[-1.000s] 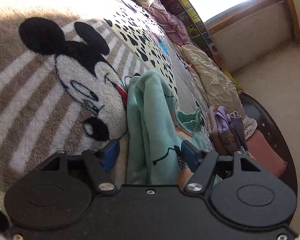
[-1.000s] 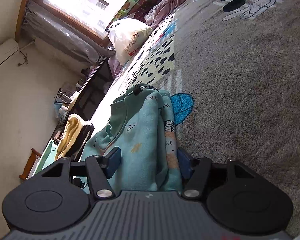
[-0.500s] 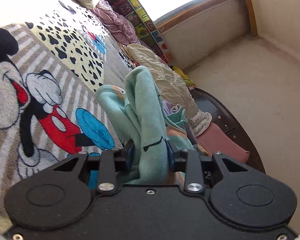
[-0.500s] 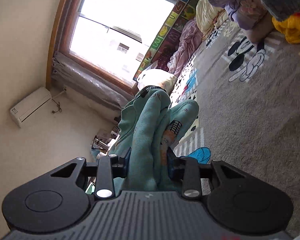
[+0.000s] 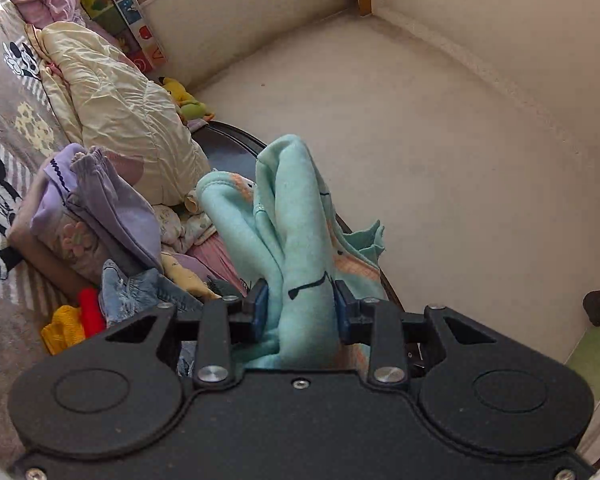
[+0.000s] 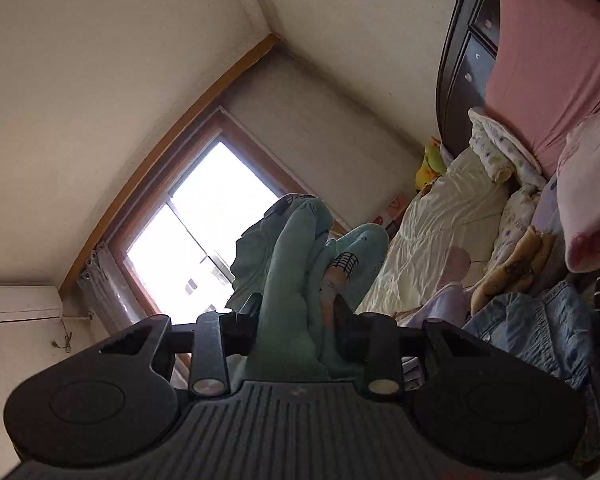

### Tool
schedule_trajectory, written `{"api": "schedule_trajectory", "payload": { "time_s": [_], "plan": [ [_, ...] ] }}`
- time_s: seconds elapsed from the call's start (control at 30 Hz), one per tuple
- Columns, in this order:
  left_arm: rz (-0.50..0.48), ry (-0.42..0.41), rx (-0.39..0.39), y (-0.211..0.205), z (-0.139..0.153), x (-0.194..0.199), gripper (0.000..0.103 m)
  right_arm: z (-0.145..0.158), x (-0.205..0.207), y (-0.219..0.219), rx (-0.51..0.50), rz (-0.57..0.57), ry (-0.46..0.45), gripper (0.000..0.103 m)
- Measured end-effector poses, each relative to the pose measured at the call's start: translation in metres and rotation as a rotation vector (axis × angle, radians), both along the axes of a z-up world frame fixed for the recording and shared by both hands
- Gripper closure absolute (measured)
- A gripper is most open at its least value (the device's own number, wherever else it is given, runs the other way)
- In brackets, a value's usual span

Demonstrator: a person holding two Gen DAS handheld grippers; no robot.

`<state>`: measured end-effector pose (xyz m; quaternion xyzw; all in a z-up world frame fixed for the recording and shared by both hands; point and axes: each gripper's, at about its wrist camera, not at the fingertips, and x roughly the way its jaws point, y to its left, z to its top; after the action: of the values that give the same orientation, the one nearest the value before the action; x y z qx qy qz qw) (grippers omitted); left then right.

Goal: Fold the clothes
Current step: 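Carry the folded sweatshirt with both grippers onto the stack of folded clothes and release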

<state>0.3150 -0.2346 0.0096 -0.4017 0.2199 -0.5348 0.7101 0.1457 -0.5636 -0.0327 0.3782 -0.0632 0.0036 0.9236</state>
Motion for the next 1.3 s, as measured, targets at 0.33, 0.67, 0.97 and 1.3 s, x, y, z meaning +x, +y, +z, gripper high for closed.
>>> {"api": "schedule_trajectory", "payload": {
  "time_s": [0.33, 0.67, 0.97, 1.3],
  "plan": [
    [0.111, 0.093, 0.36, -0.03, -0.064, 0.007, 0.046, -0.054, 0.01, 0.02, -0.183, -0.194, 0.336, 0.029],
    [0.344, 0.133, 0.477, 0.135, -0.086, -0.116, 0.019, -0.036, -0.018, 0.136, -0.164, 0.224, 0.354, 0.002],
    [0.727, 0.194, 0.8, 0.22, -0.052, -0.2, 0.0, -0.012, -0.053, 0.276, -0.299, 0.479, 0.504, 0.0],
    [0.908, 0.012, 1.053, 0.252, -0.027, -0.28, 0.0, 0.008, -0.096, 0.349, -0.479, 0.504, 0.601, 0.0]
  ]
}}
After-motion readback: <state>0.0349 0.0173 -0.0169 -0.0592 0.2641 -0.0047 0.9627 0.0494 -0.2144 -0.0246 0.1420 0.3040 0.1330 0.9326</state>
